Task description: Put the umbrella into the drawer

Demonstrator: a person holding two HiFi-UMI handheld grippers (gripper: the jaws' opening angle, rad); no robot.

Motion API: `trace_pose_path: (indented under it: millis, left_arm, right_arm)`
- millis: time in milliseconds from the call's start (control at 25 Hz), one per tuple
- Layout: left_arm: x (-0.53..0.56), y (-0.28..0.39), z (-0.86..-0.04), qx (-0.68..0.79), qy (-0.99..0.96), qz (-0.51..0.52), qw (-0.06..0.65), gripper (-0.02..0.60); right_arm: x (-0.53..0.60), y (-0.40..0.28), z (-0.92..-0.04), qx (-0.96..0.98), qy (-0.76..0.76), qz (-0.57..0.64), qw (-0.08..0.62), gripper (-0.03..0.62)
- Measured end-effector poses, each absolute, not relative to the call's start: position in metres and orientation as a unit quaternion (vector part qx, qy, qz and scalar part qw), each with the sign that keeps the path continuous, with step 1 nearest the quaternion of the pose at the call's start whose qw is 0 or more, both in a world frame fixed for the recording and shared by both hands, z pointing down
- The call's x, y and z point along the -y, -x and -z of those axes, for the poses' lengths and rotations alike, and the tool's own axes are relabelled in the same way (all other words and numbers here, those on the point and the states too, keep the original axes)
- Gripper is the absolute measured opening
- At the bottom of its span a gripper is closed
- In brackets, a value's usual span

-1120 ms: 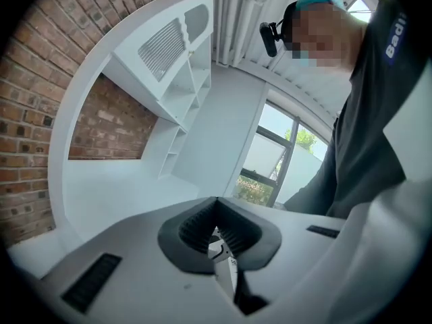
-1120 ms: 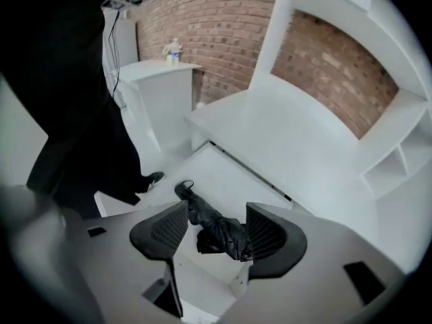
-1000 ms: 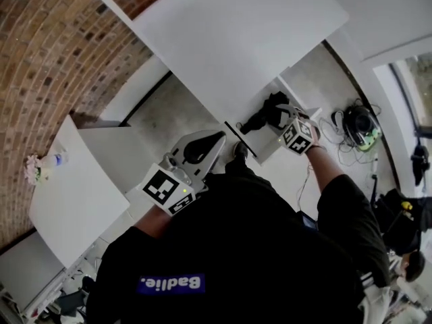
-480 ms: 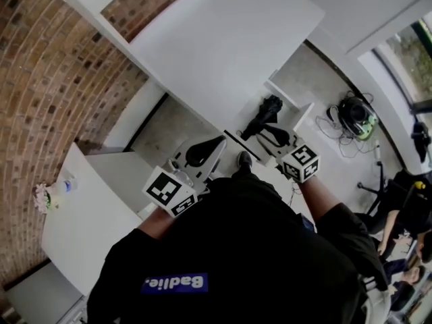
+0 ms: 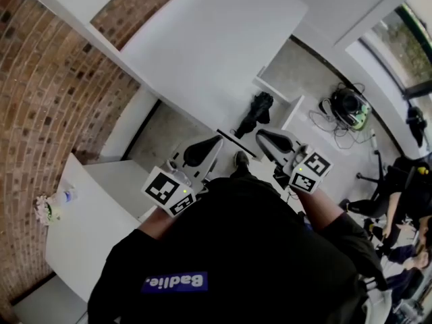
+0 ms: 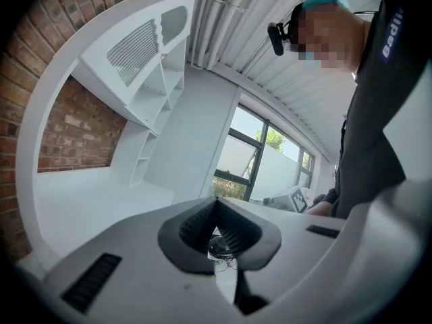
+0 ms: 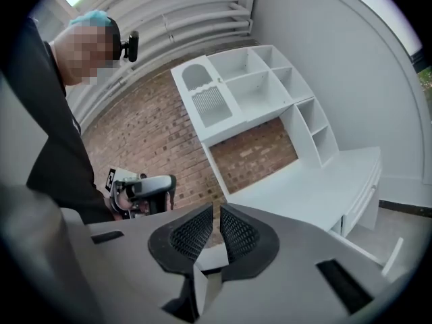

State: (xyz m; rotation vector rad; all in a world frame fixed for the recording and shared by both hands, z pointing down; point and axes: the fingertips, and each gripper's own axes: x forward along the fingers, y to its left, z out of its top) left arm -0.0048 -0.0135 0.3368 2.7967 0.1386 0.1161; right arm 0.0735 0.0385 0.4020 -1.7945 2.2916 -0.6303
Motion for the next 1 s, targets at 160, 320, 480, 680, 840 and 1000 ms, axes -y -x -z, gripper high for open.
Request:
trace_pose_path:
  millis: [160, 320, 480, 680, 840, 1000]
  left_arm:
    - [0.007, 0.002, -0.336, -0.053, -0.984, -0.037, 0.168, 0.003]
    - [-0.001, -0.003, -0.335, -0.064, -0.984, -0.038, 0.163, 0.002]
    - [-0.007, -0.007, -0.334, -0.074, -0.984, -0.041, 0.155, 0.003]
    - [-0.014, -0.008, -0.332, -0.08, -0.985, -0.046, 0.148, 0.003]
    - [-0.017, -0.007, -0.333, -0.082, -0.985, -0.048, 0.144, 0.002]
    - [-0.018, -0.006, -0.332, -0.082, -0.985, -0.048, 0.143, 0.002]
  right_arm:
    - [-0.043, -0.065, -0.375, -0.777, 0.592, 0.188, 0.101, 0.044]
    - [-0.044, -0.056, -0.355, -0.783, 0.586, 0.172, 0.116, 0.037]
    - [-0.045, -0.051, -0.345, -0.786, 0.582, 0.166, 0.122, 0.031]
    - [-0.049, -0.042, -0.343, -0.793, 0.576, 0.162, 0.115, 0.029]
    - [-0.051, -0.038, -0.341, -0.795, 0.573, 0.16, 0.117, 0.029]
    - [-0.052, -0.037, -0.339, -0.796, 0.573, 0.156, 0.116, 0.029]
